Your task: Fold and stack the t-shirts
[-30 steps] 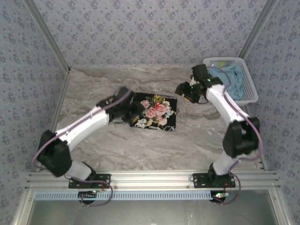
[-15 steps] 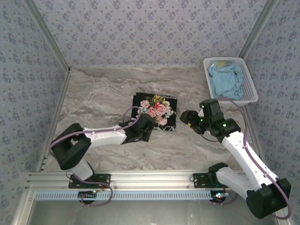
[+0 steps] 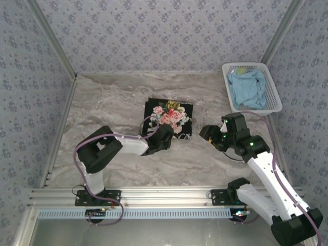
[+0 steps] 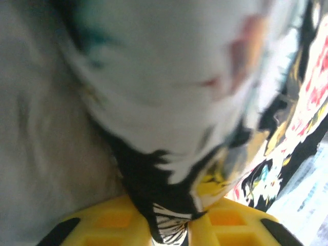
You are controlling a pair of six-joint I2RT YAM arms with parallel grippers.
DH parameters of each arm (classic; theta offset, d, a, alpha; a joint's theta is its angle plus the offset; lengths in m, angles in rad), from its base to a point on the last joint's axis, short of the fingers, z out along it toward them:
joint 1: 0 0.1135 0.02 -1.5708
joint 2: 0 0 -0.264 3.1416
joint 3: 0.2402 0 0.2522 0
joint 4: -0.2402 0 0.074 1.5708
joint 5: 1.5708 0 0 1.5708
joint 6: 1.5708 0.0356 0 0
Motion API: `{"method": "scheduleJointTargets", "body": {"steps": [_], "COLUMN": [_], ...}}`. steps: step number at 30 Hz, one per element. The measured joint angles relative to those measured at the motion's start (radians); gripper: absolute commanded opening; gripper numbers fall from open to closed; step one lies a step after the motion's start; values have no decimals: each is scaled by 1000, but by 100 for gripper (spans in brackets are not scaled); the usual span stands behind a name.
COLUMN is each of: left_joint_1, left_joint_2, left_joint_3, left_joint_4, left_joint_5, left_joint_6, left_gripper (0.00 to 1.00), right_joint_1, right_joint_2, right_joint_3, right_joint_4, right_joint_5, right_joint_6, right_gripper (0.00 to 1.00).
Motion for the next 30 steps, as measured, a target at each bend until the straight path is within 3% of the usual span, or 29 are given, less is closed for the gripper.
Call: {"method": "scheduleJointTargets", "body": {"steps": [8,18,22,27,29,30], "left_joint_1": [251,752,912,1007,1019,1020], "left_joint_2": [-3,4,102,231,252,253], "left_joint_3": [-38,16,157,323,362,369], "left_joint_4": [81,23,-23,-31,-48,-58], "left_joint_5": [57,296,404,528,560,569], "left_joint_6": [38,312,429,508,532,541], "left_gripper": [7,7,10,15,23,33], "right_joint_1": [10,62,90,123,133,136], "right_joint_2": [-8,59,107,184,205,210], "right_joint_3": [-11,-11,-11,-8,-2,1], "right_joint_4": [-13,16,50,85,99,109], "right_joint_5": [4,42,68,95,109,114], "right_joint_6": [10,46,64,67,67,66], "right_gripper": [59,58,58,58,59,60]}}
